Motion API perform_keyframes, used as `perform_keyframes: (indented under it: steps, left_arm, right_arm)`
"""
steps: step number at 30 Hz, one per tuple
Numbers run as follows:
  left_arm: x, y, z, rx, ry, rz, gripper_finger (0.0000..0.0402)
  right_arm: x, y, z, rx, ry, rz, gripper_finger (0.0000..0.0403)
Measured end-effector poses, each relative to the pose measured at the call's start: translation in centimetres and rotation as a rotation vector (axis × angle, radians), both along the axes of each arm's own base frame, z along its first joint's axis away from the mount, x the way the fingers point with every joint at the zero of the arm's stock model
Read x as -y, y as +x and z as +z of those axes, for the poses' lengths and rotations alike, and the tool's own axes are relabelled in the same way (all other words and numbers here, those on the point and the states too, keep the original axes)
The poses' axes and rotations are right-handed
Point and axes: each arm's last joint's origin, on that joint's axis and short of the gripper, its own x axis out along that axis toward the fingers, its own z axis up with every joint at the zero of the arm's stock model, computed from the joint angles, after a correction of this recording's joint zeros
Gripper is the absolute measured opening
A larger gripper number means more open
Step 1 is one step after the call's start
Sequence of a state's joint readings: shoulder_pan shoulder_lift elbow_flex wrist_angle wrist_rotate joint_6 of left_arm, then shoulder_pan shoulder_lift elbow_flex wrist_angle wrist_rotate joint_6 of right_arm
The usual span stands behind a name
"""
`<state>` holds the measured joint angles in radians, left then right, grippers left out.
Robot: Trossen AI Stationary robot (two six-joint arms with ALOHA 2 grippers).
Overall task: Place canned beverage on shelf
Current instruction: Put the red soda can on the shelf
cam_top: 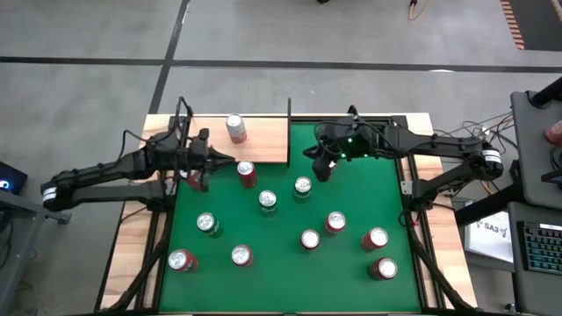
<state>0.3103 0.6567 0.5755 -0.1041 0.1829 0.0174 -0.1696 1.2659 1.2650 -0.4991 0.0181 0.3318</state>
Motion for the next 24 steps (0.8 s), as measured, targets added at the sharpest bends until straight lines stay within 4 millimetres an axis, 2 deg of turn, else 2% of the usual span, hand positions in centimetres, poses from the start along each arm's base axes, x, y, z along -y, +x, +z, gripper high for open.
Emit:
perform_keyframes:
  steps: [17, 24]
  left_arm:
    - [-0.2, 0.5, -0.4, -0.03, 0.016, -0.005, 0.0]
    - [-0.2, 0.6, -0.5, -0.038, 0.018, -0.005, 0.0]
  right_arm:
    - [-0.3, -2.7, -2.8, -0.348, 0.251, -0.274, 0.0009]
    - [-1.7, -2.9, -3.3, -0.409, 0.298, -0.292, 0.0009]
